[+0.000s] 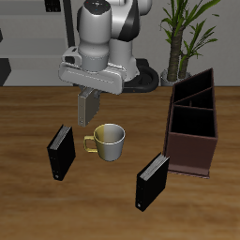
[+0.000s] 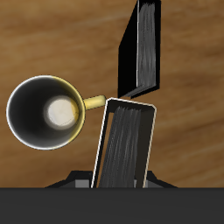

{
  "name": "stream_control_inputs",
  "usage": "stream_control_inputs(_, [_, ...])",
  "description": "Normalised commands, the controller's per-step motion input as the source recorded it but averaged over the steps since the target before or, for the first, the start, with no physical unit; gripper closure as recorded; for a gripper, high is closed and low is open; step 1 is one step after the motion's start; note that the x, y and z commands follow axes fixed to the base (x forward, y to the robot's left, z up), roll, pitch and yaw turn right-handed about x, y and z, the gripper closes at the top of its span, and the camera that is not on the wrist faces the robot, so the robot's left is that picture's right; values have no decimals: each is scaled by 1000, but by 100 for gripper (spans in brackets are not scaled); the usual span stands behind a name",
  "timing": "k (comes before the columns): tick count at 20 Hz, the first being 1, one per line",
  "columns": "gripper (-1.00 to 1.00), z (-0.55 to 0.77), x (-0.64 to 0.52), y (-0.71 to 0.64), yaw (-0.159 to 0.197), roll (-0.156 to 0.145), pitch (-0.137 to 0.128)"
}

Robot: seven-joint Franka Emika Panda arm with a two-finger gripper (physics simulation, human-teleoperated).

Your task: Place the yellow book into the left desk caddy's right compartment

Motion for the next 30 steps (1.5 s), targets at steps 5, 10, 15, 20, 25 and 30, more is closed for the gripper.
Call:
stream_control_inputs(5, [100, 278, 66, 641, 69, 62, -12])
stream_control_inputs(10, [100, 250, 76, 491, -2, 54, -8])
stream_control_inputs(15, [100, 283, 114, 575, 5, 22, -18])
stream_control_inputs(20, [100, 196, 116, 296, -4, -5, -12])
stream_control_inputs(25, [100, 200, 220, 358, 0, -13, 7])
stream_control_inputs(30, [100, 120, 114, 426, -8, 49, 1])
